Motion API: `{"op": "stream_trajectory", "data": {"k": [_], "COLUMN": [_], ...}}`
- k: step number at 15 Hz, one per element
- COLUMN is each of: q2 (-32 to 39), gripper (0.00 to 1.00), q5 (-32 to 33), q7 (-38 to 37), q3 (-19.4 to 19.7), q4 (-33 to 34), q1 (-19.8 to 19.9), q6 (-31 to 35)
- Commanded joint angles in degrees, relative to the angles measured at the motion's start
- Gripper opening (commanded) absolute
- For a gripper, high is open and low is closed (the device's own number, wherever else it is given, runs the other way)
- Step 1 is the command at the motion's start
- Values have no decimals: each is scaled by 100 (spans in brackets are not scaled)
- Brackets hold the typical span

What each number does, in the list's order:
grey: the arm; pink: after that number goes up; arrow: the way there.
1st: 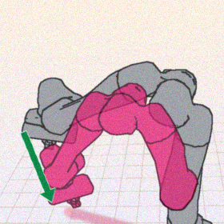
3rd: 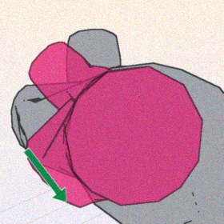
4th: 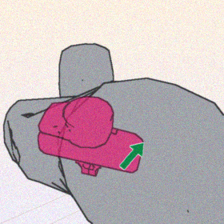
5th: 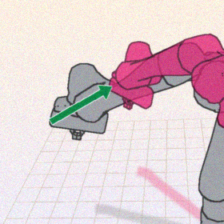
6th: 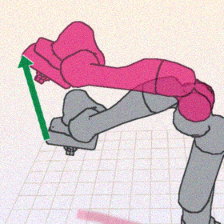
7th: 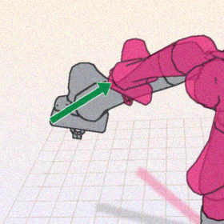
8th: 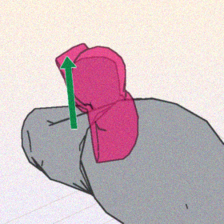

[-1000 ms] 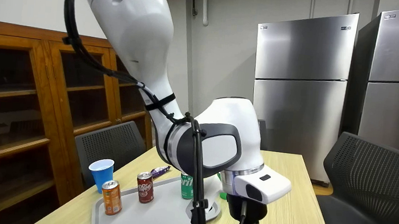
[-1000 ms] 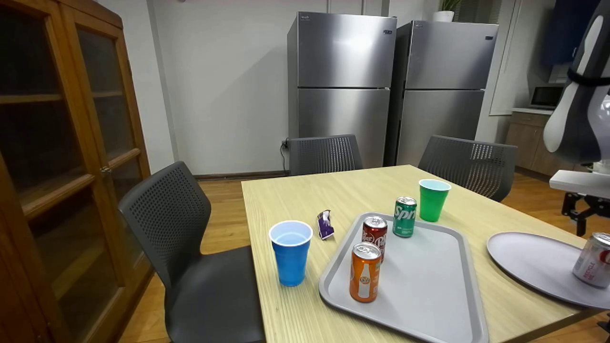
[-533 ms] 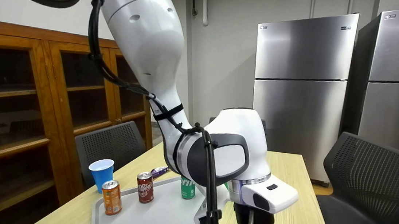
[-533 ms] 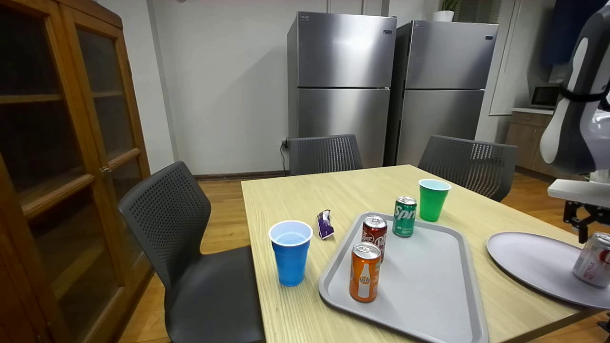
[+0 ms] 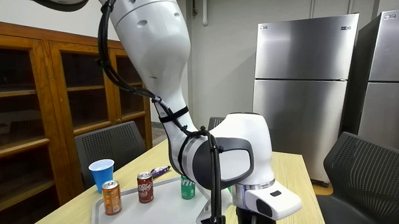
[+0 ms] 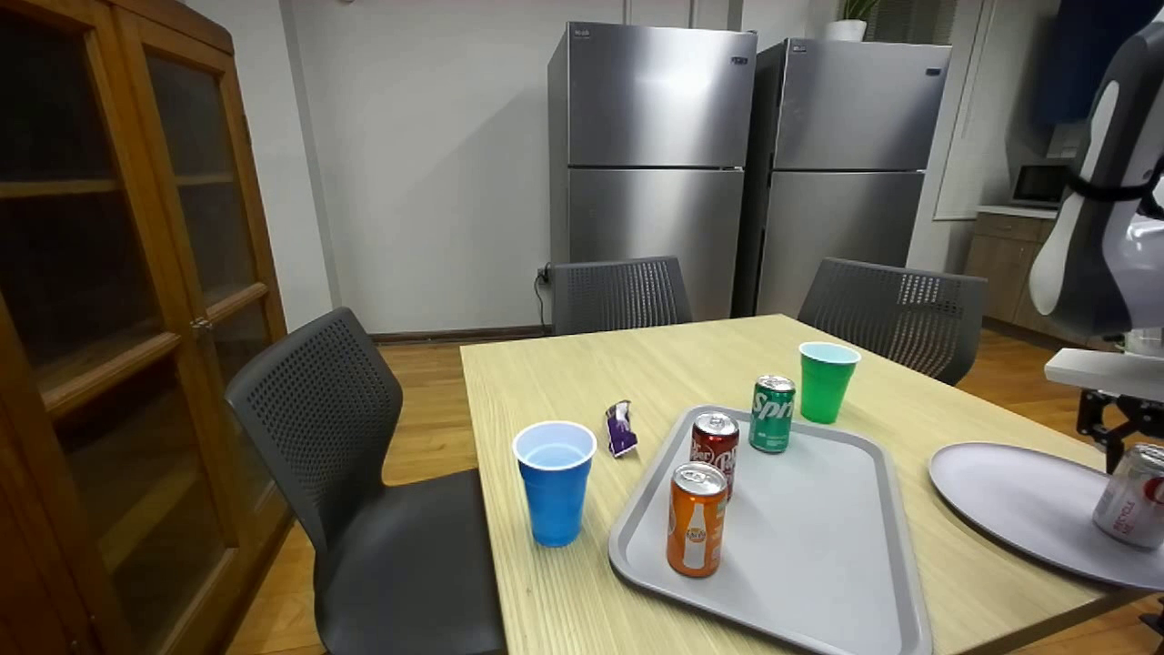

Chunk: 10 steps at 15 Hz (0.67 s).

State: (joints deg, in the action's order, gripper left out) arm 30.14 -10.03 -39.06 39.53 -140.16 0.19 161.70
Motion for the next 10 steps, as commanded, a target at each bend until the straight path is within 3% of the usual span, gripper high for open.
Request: {"op": "stream_trajectory", "data": {"k": [1,10], "q2": [-79,-149], "gripper": [100,100], "q5": [-84,-48], "q7": [-38,-35], "q3": [-235,-419], "q4": [173,200], "q1": [314,480], "q6": [-328,-473]}}
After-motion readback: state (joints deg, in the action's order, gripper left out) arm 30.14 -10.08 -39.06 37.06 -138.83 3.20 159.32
